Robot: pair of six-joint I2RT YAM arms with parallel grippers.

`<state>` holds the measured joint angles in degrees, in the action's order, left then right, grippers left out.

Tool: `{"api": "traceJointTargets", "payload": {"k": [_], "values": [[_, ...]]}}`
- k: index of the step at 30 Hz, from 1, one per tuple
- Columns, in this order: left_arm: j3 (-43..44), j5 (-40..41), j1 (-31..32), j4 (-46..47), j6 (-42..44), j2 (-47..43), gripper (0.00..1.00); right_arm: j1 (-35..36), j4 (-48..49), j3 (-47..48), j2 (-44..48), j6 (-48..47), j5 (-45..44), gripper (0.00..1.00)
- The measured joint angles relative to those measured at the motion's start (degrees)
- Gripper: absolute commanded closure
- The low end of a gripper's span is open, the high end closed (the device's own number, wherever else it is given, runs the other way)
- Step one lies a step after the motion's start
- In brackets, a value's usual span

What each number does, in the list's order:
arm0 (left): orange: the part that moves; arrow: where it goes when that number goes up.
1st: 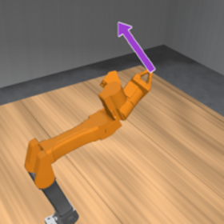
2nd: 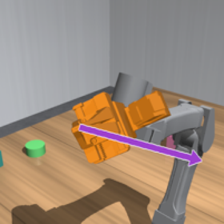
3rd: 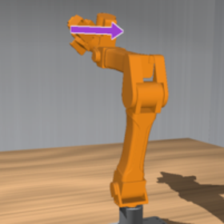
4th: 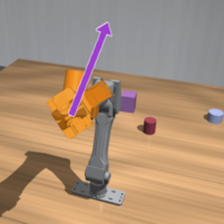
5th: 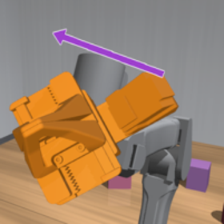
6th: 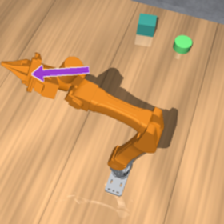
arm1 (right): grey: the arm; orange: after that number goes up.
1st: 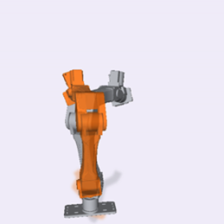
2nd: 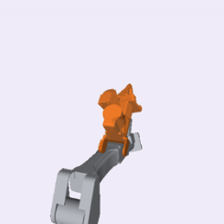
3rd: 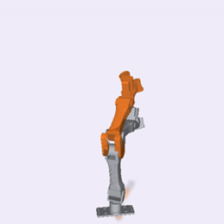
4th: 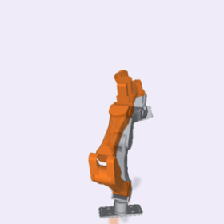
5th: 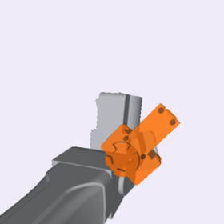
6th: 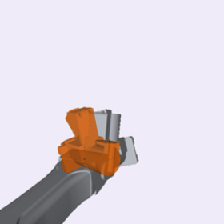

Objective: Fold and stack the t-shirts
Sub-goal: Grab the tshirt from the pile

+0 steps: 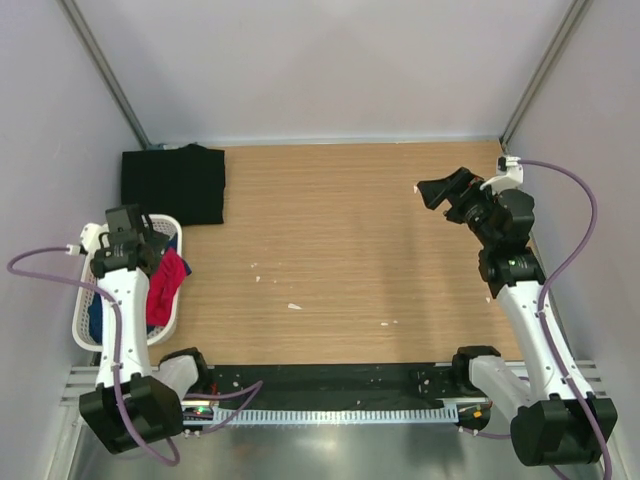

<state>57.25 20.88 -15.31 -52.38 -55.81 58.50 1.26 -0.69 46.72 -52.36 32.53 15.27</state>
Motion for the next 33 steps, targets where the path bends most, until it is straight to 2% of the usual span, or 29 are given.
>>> {"api": "traceJointTargets", "payload": {"k": [3, 10, 17, 21, 23, 24, 26, 27, 30, 33], "values": [[-3.4, -2.3, -4.7, 2.3, -1.6, 0.3, 0.13, 0.7, -1.1, -0.5, 0.0, -0.2, -0.5, 0.0], [-7.4, -3.3, -8.9, 6.8, -5.4, 4.7, 0.12, 3.4, -1.4, -0.5, -1.0, -0.9, -1.5, 0.0], [-11.5, -2.4, -16.4, 7.6, -7.6, 6.3, 0.12, 7.0, -1.6, -0.2, -2.3, -2.1, -3.3, 0.0], [-13.0, -3.2, -19.5, 11.3, -7.3, 8.3, 0.2, 7.8, -1.5, 0.3, -3.6, -2.3, -3.6, 0.0], [-14.1, -3.6, -20.2, 13.2, -7.2, 9.6, 0.28, 7.8, -1.6, 0.5, -4.8, -2.3, -3.4, 0.0], [-14.7, -3.8, -20.5, 14.1, -7.0, 10.4, 0.4, 7.8, -1.6, 0.6, -5.5, -2.3, -3.3, 0.0], [-15.1, -4.2, -20.7, 15.1, -7.2, 11.5, 0.57, 7.8, -1.7, 0.9, -6.8, -2.2, -3.1, 0.0], [-15.3, -4.3, -20.8, 15.6, -7.1, 11.8, 0.77, 7.8, -2.0, 1.2, -7.4, -2.2, -3.0, 0.0], [-15.3, -5.0, -21.0, 16.3, -6.7, 11.7, 1.0, 7.8, -3.5, 2.3, -8.4, -2.3, -2.7, 0.0], [-14.1, -6.4, -21.1, 15.7, -5.4, 10.5, 1.0, 7.8, -4.0, 3.1, -8.2, -2.3, -2.5, 0.0]]}}
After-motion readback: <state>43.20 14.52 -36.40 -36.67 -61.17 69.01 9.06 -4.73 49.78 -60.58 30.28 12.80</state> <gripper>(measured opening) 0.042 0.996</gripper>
